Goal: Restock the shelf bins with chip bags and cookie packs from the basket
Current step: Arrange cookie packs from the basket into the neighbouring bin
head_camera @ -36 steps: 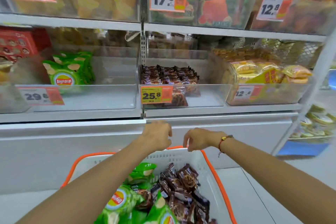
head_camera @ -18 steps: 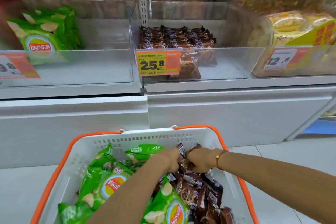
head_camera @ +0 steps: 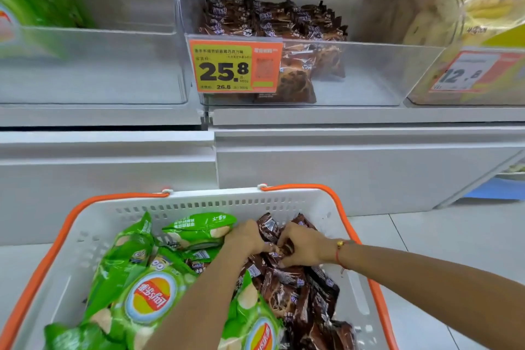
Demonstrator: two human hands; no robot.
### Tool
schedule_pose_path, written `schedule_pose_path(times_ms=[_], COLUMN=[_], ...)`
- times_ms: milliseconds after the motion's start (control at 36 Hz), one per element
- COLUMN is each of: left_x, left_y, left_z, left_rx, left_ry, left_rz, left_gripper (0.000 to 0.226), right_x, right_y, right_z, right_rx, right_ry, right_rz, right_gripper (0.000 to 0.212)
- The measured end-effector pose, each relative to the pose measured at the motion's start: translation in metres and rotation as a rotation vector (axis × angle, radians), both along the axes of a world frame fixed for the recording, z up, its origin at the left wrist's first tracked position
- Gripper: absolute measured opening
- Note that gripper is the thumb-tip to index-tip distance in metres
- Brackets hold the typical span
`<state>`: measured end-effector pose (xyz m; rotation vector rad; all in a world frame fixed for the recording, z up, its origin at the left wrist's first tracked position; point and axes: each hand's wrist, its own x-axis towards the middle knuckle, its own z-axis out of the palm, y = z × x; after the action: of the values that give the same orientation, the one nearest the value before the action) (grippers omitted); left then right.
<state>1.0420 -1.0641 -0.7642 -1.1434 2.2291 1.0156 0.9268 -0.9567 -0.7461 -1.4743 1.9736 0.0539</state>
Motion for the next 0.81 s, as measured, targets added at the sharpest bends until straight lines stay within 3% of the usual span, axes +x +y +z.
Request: schedule_pose_path(times_ms=[222,333,417,556,806], left_x=[-0.002,-0.004,-0.008,-0.007,-0.005], left_y=[-0.003,-0.009,-0.016,-0.023,-0.022], left_z=[0.011,0.018,0.022,0.038,0.085], left_rx=[0.124,0.189,0.208,0.295,0.391], left_ry=[0.033,0.144,0.207,0.269,0.506], left_rz=[-0.021,0.034,0.079,0.084,0.167], left_gripper=[0.055,0.015,0.021,0.015,0.026], right_x=[-0.016,-0.019,-0.023,-0.035,-0.048], right_y=[-0.004,-0.012,-0.019,-0.027,-0.029], right_z=[0.031,0.039,0.043,0.055,0.108], right_rx=[-0.021,0.095,0.164,0.185,0.091], right_ry=[-0.046,-0.06,-0.101,-0.196,-0.322], right_rz=[-0.027,0.034,0.032,-0.06,-0.163], right_gripper=[0.027,0.063,0.077,0.055,0.024])
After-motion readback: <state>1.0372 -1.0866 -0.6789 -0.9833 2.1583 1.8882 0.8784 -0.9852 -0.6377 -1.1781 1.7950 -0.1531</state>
